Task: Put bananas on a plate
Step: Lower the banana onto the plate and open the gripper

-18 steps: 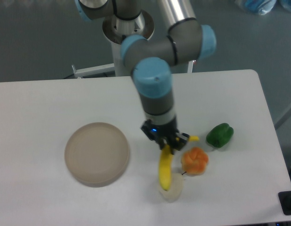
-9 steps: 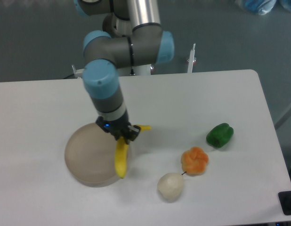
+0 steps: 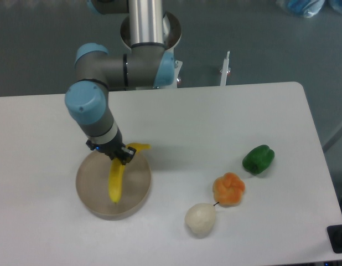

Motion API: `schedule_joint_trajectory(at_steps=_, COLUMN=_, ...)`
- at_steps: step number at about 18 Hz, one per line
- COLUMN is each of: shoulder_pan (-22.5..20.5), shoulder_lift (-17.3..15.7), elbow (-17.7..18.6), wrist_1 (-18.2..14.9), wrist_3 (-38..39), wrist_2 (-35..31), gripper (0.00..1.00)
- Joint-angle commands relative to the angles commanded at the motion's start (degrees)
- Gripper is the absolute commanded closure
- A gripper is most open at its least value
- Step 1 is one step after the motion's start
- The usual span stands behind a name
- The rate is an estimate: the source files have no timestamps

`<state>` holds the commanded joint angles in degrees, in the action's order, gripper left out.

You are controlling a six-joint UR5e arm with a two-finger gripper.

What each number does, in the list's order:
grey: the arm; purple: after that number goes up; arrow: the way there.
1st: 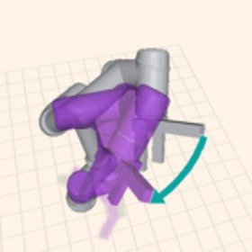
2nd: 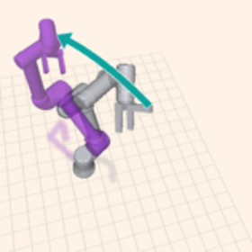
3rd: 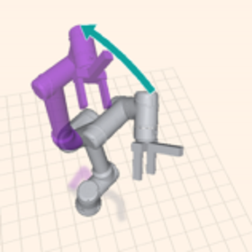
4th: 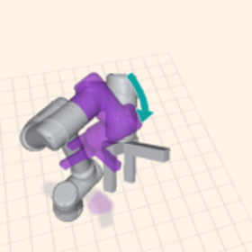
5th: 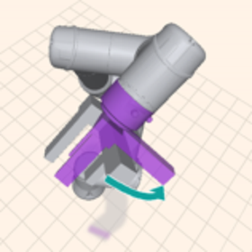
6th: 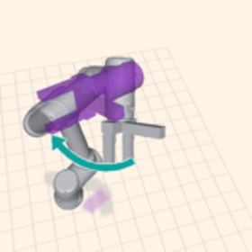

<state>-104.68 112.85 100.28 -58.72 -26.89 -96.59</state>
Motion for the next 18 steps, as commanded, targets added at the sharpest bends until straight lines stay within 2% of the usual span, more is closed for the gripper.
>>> schedule_joint_trajectory(at_steps=3, shoulder_pan=0.6, shoulder_lift=1.0, elbow=0.1, wrist_1=2.5, wrist_3=0.3, wrist_2=0.0, gripper=0.61)
schedule_joint_trajectory(at_steps=7, shoulder_pan=1.1, shoulder_lift=2.7, elbow=0.1, wrist_1=3.3, wrist_3=0.3, wrist_2=-0.1, gripper=0.61)
schedule_joint_trajectory(at_steps=18, shoulder_pan=1.8, shoulder_lift=3.8, elbow=0.1, wrist_1=3.4, wrist_3=0.3, wrist_2=-2.2, gripper=0.59)
